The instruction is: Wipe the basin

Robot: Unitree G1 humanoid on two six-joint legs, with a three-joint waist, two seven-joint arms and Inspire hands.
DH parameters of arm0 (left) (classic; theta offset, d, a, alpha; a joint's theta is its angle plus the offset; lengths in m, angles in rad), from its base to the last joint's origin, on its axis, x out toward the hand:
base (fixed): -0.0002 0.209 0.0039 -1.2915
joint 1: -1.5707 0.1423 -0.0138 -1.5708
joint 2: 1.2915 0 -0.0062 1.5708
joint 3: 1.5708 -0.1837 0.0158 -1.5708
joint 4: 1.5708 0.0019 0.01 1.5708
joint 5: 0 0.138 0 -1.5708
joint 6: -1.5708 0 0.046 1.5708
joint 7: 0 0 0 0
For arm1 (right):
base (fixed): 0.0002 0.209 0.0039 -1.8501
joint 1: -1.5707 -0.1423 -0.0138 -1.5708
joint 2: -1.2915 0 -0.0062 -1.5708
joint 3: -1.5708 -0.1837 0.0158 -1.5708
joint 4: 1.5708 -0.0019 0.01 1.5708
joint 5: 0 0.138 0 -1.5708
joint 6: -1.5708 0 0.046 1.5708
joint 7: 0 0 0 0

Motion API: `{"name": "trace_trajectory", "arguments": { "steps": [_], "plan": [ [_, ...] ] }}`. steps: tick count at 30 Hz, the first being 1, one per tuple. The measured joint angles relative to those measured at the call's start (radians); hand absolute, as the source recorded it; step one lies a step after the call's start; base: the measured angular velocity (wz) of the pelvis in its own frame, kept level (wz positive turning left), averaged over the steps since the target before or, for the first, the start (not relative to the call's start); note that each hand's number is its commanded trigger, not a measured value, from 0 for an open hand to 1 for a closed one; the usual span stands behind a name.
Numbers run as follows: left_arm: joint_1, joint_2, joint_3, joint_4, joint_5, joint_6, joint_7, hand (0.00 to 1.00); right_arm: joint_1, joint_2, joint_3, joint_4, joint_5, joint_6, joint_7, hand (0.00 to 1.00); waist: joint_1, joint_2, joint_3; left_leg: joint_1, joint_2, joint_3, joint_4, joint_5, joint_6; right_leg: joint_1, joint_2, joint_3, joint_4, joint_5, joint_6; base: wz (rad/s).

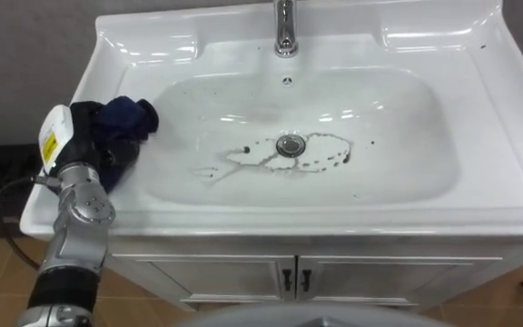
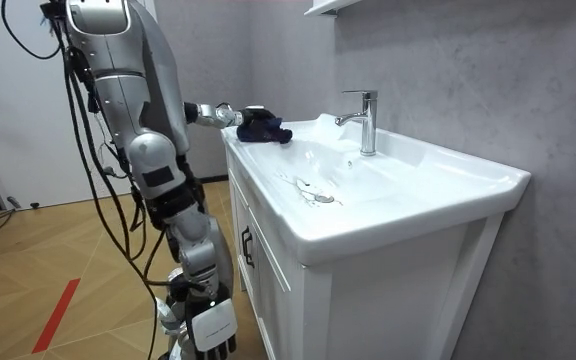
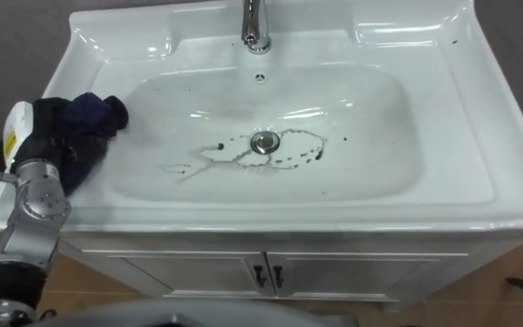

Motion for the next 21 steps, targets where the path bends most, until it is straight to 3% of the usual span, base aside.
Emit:
{"name": "trace_trajectory", "arguments": {
  "steps": [3,5,10,16,21],
  "plan": [
    [0.018,-0.002,0.000,-0.061,-0.036,0.008,-0.028,1.00,-0.001,0.001,-0.001,-0.002,0.000,-0.018,0.006,0.00,0.002,-0.010,0.0010,-0.013,-0.002,-0.016,0.008,0.000,0.000,-0.002,-0.002,-0.015,-0.004,0.000,0.000,0.17],
    [0.021,-0.009,-0.007,-0.113,-0.065,0.014,-0.049,1.00,-0.007,0.001,0.001,0.000,-0.001,-0.039,0.004,0.00,0.008,-0.018,0.0148,-0.027,-0.003,-0.030,0.017,0.000,0.000,-0.005,-0.004,-0.024,-0.008,0.000,0.000,0.19],
    [0.034,-0.014,-0.038,-0.204,-0.104,0.021,-0.066,1.00,-0.008,0.001,0.005,0.008,0.000,-0.075,-0.006,0.00,0.016,-0.015,0.0225,-0.062,-0.006,-0.050,0.028,0.000,0.000,-0.021,-0.007,-0.046,-0.018,0.001,0.001,0.17],
    [0.047,-0.018,-0.105,-0.304,-0.109,0.021,-0.064,1.00,-0.010,0.002,0.047,0.042,0.000,-0.088,-0.005,0.00,0.016,-0.014,0.0216,-0.085,-0.004,-0.070,0.029,0.000,0.000,-0.026,-0.013,-0.069,-0.015,0.001,0.001,0.07],
    [0.047,-0.018,-0.140,-0.406,-0.109,0.011,-0.037,1.00,-0.021,0.002,0.082,0.053,0.002,-0.108,-0.006,0.00,0.013,-0.013,0.0262,-0.080,-0.007,-0.072,0.028,0.000,0.000,-0.021,-0.013,-0.072,-0.018,0.001,0.002,0.01]
  ]
}}
